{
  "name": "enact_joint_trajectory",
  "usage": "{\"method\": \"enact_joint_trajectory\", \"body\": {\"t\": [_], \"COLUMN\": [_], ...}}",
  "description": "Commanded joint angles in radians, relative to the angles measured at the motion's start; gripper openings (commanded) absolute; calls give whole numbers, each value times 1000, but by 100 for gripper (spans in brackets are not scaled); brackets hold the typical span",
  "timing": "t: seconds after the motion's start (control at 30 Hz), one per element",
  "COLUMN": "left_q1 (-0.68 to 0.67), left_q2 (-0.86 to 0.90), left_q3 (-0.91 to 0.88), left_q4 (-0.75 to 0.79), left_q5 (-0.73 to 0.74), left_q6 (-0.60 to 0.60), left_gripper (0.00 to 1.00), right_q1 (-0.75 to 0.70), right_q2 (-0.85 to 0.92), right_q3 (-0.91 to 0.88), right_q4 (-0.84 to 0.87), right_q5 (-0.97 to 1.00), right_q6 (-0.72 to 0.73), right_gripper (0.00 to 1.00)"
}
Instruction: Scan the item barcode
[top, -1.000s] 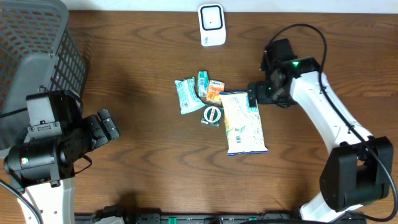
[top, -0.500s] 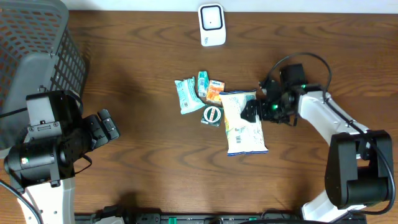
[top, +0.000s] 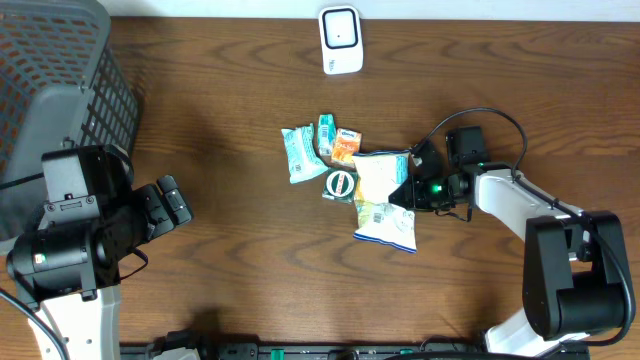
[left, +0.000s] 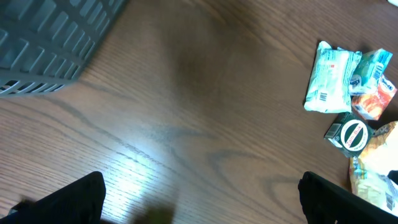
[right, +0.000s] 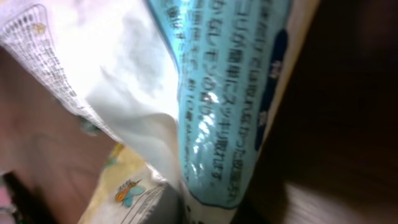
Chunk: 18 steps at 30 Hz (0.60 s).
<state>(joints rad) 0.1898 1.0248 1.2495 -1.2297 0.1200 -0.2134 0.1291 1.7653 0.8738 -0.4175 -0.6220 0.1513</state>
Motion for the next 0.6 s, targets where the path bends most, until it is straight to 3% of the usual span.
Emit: {"method": "enact_joint_trajectory", "body": {"t": [0.0,0.2,0.57], "left_q1": [5,5,5], "left_q2": [0,0,0], "left_q3": [-3,-3,-3], "left_q4": [0,0,0], "left_q5": [-16,-16,-16], "left_q6": [-10,-10,-10], "left_gripper": [98,97,98], "right_q1": [7,-15,-23], "right_q2": [13,-36,-334], "right_q3": [-10,64,167], "right_q4": [20,36,58], "right_q5": [-79,-282,-267], "right_q6": [13,18,157], "right_gripper": [1,1,1]}}
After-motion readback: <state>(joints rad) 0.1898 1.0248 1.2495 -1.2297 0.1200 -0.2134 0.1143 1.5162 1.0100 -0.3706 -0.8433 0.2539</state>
